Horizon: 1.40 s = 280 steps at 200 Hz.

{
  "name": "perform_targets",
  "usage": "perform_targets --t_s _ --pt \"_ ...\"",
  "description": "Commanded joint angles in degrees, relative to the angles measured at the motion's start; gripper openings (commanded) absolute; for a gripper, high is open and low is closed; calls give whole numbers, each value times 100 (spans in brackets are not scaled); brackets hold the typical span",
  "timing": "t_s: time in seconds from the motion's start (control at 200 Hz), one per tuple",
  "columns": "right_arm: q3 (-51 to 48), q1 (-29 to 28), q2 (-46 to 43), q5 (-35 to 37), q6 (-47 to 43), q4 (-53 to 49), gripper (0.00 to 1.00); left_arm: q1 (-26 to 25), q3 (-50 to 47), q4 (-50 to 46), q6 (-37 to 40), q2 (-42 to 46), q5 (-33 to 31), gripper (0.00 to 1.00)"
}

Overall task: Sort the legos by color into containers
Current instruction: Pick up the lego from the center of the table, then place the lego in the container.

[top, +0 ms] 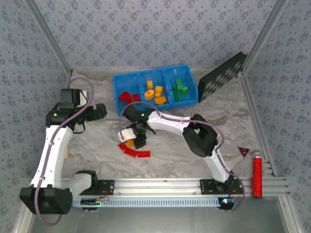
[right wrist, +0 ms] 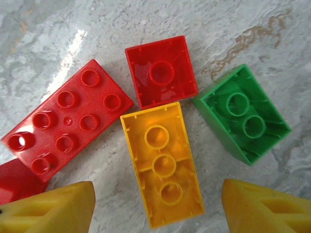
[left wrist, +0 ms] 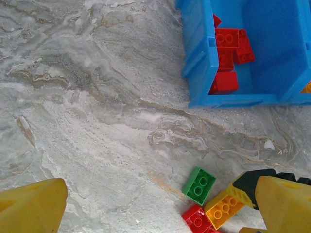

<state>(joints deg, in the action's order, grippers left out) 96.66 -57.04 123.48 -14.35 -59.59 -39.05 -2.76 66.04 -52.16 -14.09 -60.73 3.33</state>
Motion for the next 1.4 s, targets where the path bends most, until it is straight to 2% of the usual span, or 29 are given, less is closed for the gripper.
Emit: perform_targets --t_s 0.0,0.205,0.335,0.495,0.69,0.86,1.074,1.394 --pt "134 -56 239 275 -290 54 68 -95 -48 26 167 144 -249 99" --pt "54 -106 402 691 -209 324 58 -192 -135 44 194 252 -335 99" --pt "6 -123 372 768 -89 371 33 -236 -140 48 220 271 -402 99" --pt "-181 154 -59 512 135 363 16 -260 -153 75 224 285 -443 99" --pt "-208 1046 -957 135 677 191 14 -293 -186 88 261 340 -533 99" --pt "-19 1934 -1370 666 774 283 15 -293 -223 163 251 322 -554 99" --pt "693 2610 -671 1243 769 648 16 -287 -117 110 248 184 -483 99" --pt "2274 2717 920 1606 514 354 20 -286 -164 -61 270 219 -553 99"
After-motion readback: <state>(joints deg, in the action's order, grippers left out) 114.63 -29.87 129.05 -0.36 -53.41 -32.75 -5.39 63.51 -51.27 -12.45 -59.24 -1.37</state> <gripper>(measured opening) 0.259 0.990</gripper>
